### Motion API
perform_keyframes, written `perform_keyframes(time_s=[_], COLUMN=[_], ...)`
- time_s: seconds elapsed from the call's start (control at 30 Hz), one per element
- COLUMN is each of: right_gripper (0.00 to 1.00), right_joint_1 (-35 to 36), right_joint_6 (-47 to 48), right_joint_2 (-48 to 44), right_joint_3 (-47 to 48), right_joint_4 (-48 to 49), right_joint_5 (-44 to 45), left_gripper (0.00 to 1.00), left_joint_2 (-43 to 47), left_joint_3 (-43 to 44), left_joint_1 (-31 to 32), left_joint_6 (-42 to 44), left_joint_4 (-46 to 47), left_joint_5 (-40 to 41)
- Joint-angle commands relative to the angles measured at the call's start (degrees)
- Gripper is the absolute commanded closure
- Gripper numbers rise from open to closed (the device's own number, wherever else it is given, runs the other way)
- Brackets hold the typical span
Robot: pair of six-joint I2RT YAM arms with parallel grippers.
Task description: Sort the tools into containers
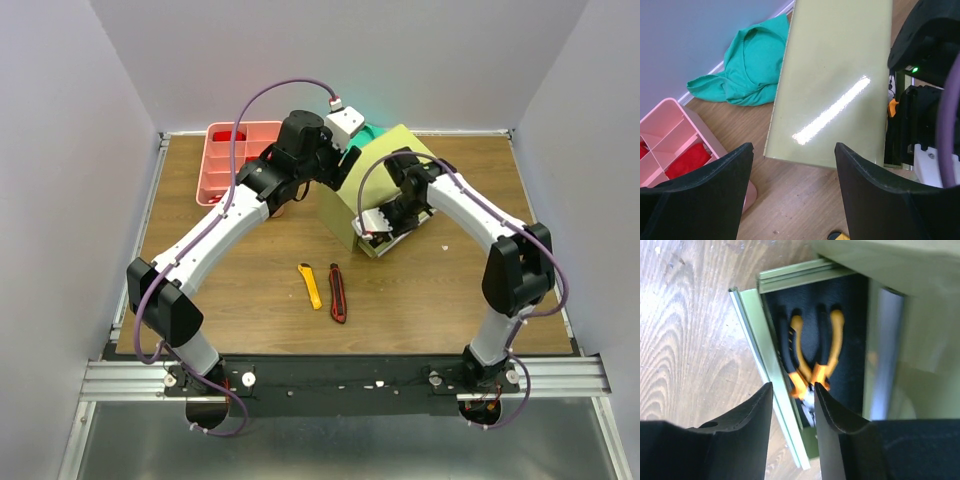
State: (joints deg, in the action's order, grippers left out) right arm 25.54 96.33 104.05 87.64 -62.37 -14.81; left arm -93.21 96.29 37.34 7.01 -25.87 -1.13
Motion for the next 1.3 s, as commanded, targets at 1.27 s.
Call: perform_keyframes(time_s=[1.27], right_gripper=[0.19], right_joint_1=[23.94], right_joint_6=[-117.95], right_joint_2=[2.47], right_joint_3=[-14.16], right_joint_4=[25.89], right_joint_5=[13.40], left_gripper=[0.24], left_joint_2=[25.00], left_joint_3=[-39.07], left_joint_1=[-25.47], left_joint_6=[-37.42], left_joint_4=[-2.26], left_joint_5=[4.29])
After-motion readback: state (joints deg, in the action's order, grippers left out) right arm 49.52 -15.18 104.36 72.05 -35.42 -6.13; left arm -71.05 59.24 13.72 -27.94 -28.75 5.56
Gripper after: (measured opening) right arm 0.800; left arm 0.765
